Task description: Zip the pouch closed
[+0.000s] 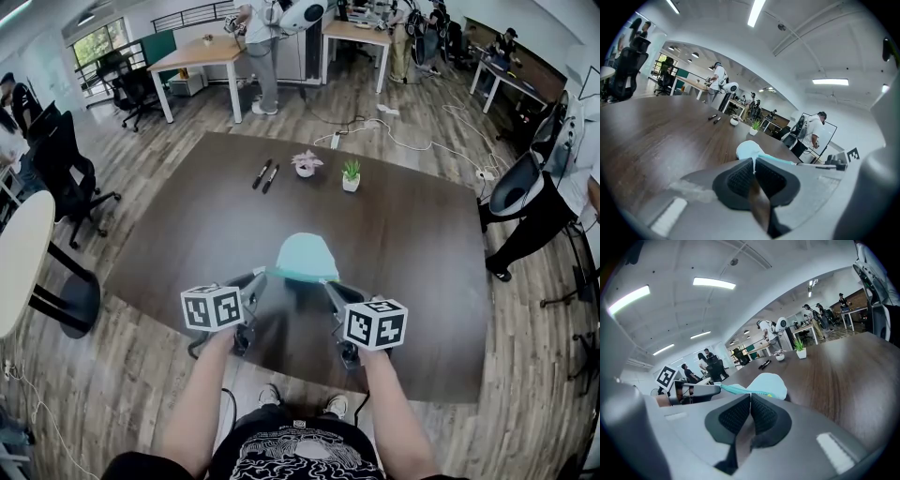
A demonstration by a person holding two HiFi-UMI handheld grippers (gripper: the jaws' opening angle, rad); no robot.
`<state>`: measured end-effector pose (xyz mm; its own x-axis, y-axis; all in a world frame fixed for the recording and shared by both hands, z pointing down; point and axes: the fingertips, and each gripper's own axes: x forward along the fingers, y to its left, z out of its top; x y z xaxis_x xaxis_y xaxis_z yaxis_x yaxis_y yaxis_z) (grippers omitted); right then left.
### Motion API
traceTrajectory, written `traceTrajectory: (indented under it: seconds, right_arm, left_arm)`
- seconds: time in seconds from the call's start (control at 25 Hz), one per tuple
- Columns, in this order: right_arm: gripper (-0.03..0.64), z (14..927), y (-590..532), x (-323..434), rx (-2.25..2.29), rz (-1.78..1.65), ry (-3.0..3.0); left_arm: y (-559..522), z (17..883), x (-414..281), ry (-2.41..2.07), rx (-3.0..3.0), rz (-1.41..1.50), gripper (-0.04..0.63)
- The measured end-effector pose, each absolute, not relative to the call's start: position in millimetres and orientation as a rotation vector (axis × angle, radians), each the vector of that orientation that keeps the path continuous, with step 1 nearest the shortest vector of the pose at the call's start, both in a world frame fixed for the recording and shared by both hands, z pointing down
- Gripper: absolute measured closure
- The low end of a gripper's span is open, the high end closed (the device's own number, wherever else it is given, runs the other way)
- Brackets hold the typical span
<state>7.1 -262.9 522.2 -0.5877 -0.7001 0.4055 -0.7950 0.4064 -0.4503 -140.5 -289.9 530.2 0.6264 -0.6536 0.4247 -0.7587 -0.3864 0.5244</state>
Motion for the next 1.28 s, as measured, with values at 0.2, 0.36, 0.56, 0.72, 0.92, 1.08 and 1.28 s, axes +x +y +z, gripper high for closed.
traceTrajectory:
  seconds: [0.2,0.36,0.56,0.72,0.92,1.08,1.28]
  right_arm:
    - [0.607,522.0,-261.9,6.7,1.344,0.93,-2.501]
    - [0.607,522.3,-262.7,9.1,1.359,0.936,-2.495]
    - [0.607,525.3,-264.7,17.1,1.381,0.942,-2.479]
    - [0.607,528.2,-264.8,20.6,1.398,0.943,-2.469]
    - [0.607,527.7,-266.7,26.7,1.425,0.956,-2.454]
    - [0.607,528.9,-268.6,26.7,1.432,0.961,-2.437]
    - [0.607,542.8,-271.5,28.3,1.432,0.943,-2.368]
  left_arm:
    - [-288.1,531.3,-140.6,-1.101,2.14,0.192,0.574]
    - [-289.1,532.5,-143.8,-1.12,2.127,0.192,0.574]
    - [-290.5,533.9,-144.5,-1.123,2.113,0.178,0.574]
    - [-289.7,538.9,-148.8,-1.139,2.099,0.177,0.574]
    - [-288.3,541.2,-149.1,-1.136,2.092,0.191,0.574]
    - [-291.8,543.6,-147.1,-1.134,2.092,0.206,0.574]
    - [-296.5,552.9,-141.0,-1.13,2.103,0.256,0.574]
